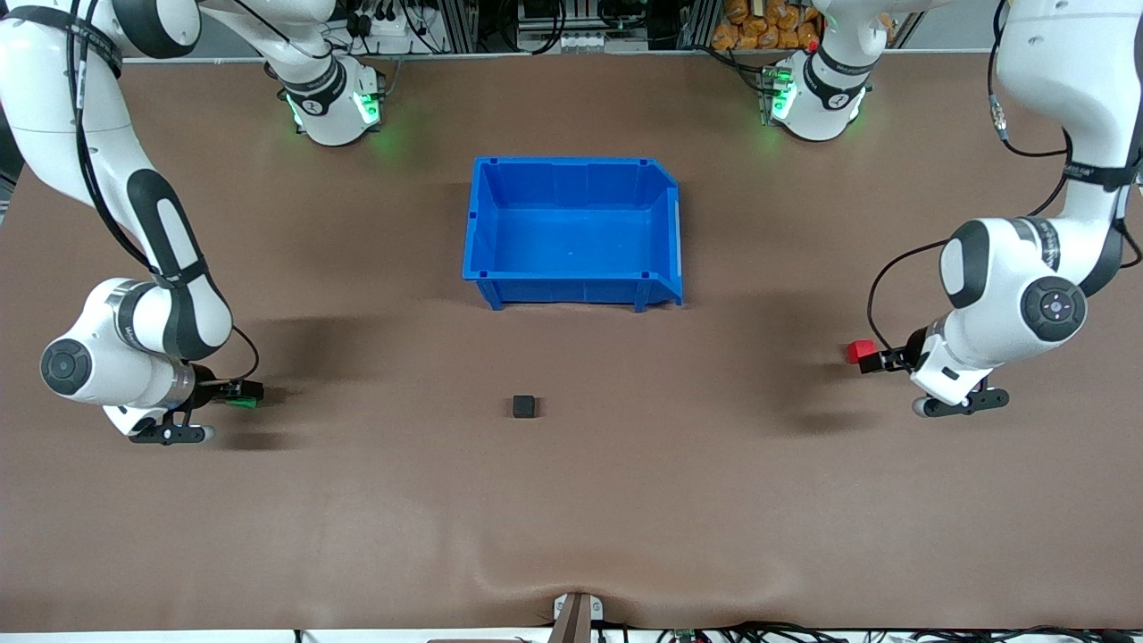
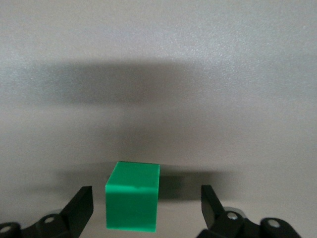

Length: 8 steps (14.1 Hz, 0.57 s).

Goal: Attach green and red cubes to black cube
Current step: 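Grasp the green cube with the right gripper while the left gripper approaches red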

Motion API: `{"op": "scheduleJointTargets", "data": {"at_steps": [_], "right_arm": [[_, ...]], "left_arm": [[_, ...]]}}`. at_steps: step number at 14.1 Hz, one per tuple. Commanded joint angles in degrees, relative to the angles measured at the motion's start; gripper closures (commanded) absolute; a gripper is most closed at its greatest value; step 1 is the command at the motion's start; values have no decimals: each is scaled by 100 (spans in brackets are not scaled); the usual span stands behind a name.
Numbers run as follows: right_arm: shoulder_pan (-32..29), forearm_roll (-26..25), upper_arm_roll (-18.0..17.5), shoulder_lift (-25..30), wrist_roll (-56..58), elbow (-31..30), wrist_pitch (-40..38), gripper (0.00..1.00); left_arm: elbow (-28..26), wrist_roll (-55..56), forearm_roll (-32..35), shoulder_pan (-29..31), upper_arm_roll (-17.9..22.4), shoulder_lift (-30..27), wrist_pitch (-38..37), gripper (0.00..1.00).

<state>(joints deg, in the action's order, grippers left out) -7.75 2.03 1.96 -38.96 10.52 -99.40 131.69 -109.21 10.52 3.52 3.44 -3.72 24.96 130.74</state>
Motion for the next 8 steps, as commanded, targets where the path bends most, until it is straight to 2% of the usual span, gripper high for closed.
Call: {"op": "scheduleJointTargets", "data": {"at_steps": [1,3,4,5,8], "right_arm": [[-51,16,-38,-6,38,-27,41,51],[-51,16,-38,-6,64,-27,23,81],[-51,16,-38,-6,90,-27,6,88],[-42,8,-38,-6,108,-27,-3,93],[-33,8,-29,55,729,-27,-12,95]], "left_arm": [[-266,-76,131,122,-14,158,556,2],[-425,-50,131,113,-6,211,769,6],[-434,-41,132,113,-6,263,769,7],[-469,-41,132,122,-6,299,761,9],[-636,-23,132,122,-6,325,760,14]]}}
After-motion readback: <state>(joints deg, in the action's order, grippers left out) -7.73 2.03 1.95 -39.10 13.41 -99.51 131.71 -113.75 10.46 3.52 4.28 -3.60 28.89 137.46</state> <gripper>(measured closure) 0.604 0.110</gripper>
